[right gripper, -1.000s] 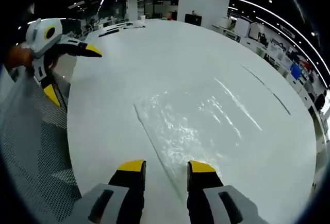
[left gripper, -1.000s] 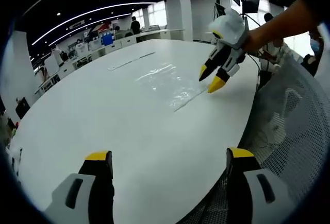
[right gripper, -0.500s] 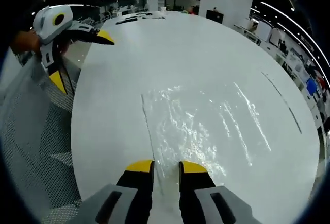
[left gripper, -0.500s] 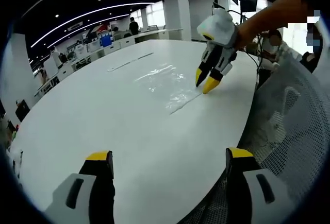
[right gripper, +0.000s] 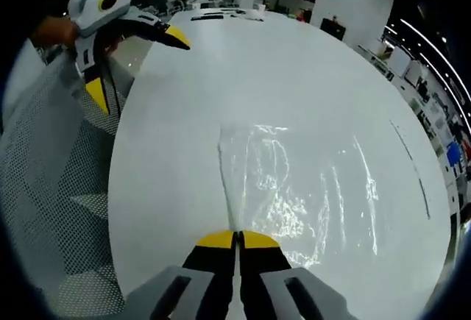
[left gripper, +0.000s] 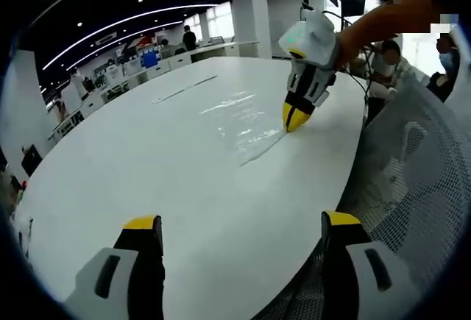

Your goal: Open the resealable bag by pulling the two sides of the seal apart until the entire bag opening is separated and visibly accessible.

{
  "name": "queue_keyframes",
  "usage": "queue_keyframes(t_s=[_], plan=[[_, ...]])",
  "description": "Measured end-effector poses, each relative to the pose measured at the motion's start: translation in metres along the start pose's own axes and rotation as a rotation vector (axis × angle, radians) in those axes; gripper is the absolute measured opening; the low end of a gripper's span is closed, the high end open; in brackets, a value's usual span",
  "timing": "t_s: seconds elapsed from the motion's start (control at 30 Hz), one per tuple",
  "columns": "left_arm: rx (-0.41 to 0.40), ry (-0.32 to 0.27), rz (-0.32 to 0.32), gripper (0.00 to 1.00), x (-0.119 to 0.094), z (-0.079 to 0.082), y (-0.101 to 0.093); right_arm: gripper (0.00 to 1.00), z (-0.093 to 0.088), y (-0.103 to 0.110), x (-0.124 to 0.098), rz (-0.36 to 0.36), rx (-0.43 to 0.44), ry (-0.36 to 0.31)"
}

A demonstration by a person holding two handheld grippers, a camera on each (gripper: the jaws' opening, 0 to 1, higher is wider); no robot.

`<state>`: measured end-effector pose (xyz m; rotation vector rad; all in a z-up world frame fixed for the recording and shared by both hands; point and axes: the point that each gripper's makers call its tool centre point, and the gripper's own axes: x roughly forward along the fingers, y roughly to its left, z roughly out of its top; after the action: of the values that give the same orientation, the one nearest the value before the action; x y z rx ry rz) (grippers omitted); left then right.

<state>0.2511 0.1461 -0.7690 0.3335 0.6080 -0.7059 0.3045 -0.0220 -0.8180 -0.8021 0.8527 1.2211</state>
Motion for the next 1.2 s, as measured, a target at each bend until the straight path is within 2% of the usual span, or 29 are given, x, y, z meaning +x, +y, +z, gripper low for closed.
queue_keyframes(t_s=[0.2, 0.3, 0.37, 0.43, 0.67, 0.8, 0.9, 1.0, 1.03, 1.2], plan=[[0.002, -0.002, -0.032, 0.9, 0.0, 0.002, -0.006, 0.0, 0.008, 0.013, -0.013, 0.023, -0.055, -0.036], [0.002, 0.006, -0.042, 0.88, -0.001, 0.001, -0.005, 0.0, 0.016, 0.015, -0.02, 0.009, -0.082, -0.058], [0.013, 0.011, -0.047, 0.88, 0.0, 0.001, -0.005, 0.0, 0.02, 0.019, -0.023, 0.009, -0.097, -0.078], [0.032, 0.023, -0.052, 0.87, 0.0, 0.001, -0.006, 0.0, 0.02, 0.024, -0.024, 0.017, -0.126, -0.07], [0.107, 0.029, -0.07, 0.84, 0.003, 0.015, -0.007, 0.0, 0.027, 0.032, -0.035, 0.027, -0.16, -0.102], [0.21, 0.04, -0.11, 0.78, 0.009, 0.025, -0.014, 0.0, 0.031, 0.034, -0.042, 0.031, -0.186, -0.115], [0.236, 0.037, -0.121, 0.78, 0.014, 0.033, -0.017, 0.0, 0.032, 0.036, -0.045, 0.036, -0.215, -0.111], [0.263, 0.041, -0.138, 0.74, 0.017, 0.037, -0.02, 0.0, 0.032, 0.036, -0.047, 0.031, -0.241, -0.106], [0.289, 0.049, -0.159, 0.74, 0.02, 0.038, -0.022, 0.0, 0.032, 0.035, -0.048, 0.03, -0.244, -0.108], [0.393, 0.064, -0.207, 0.6, 0.027, 0.043, -0.031, 0.0, 0.037, 0.036, -0.055, 0.039, -0.265, -0.118]])
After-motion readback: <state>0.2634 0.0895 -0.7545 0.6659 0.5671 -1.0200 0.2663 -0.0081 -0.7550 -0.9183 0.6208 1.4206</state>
